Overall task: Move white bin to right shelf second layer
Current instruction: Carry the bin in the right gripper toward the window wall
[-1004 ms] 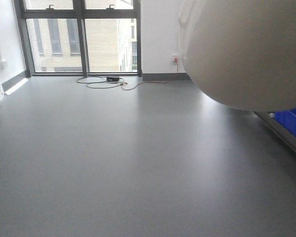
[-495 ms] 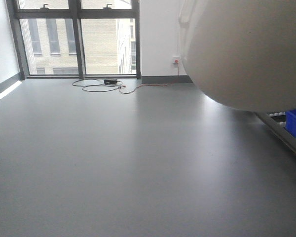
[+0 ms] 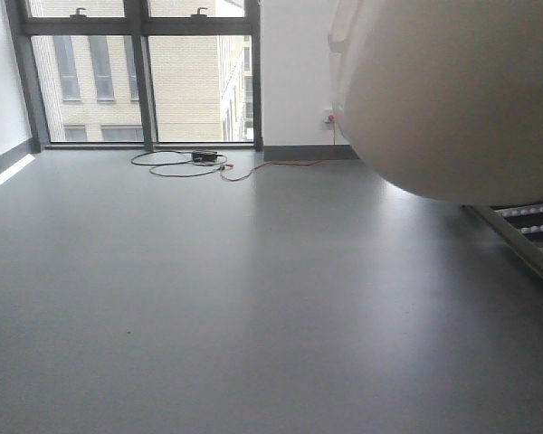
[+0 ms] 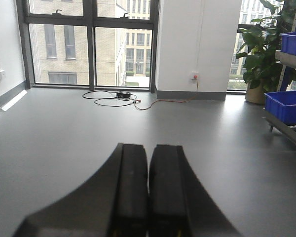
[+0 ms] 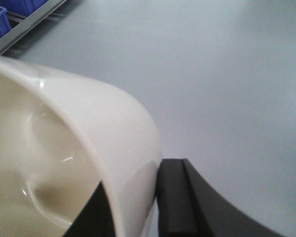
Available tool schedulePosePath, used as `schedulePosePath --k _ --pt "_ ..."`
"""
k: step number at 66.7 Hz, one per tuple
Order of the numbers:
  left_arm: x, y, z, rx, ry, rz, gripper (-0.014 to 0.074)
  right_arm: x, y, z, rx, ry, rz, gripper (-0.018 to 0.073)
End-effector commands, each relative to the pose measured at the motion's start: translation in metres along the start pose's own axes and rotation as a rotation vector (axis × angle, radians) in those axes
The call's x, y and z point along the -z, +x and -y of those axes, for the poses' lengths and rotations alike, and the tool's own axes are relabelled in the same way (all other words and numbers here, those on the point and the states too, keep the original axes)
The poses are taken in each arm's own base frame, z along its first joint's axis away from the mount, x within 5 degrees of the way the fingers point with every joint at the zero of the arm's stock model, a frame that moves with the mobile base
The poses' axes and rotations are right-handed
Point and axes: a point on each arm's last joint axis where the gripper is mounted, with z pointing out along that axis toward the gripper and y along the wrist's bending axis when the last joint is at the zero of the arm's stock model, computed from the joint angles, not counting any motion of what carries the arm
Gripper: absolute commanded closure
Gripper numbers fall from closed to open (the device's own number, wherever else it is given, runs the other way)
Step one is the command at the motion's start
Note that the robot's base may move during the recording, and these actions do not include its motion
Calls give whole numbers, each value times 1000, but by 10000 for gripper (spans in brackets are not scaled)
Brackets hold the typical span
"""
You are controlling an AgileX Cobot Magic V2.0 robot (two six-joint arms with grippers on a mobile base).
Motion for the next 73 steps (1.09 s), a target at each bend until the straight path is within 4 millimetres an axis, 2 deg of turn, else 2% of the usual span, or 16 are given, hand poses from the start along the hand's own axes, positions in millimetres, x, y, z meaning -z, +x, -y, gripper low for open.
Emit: schedulePosePath --k 1,73 --pt "-1 5 -1 19 2 52 512 6 -18 -1 1 -4 131 504" --pt "-1 5 -1 19 2 52 512 6 -18 -1 1 -4 131 504"
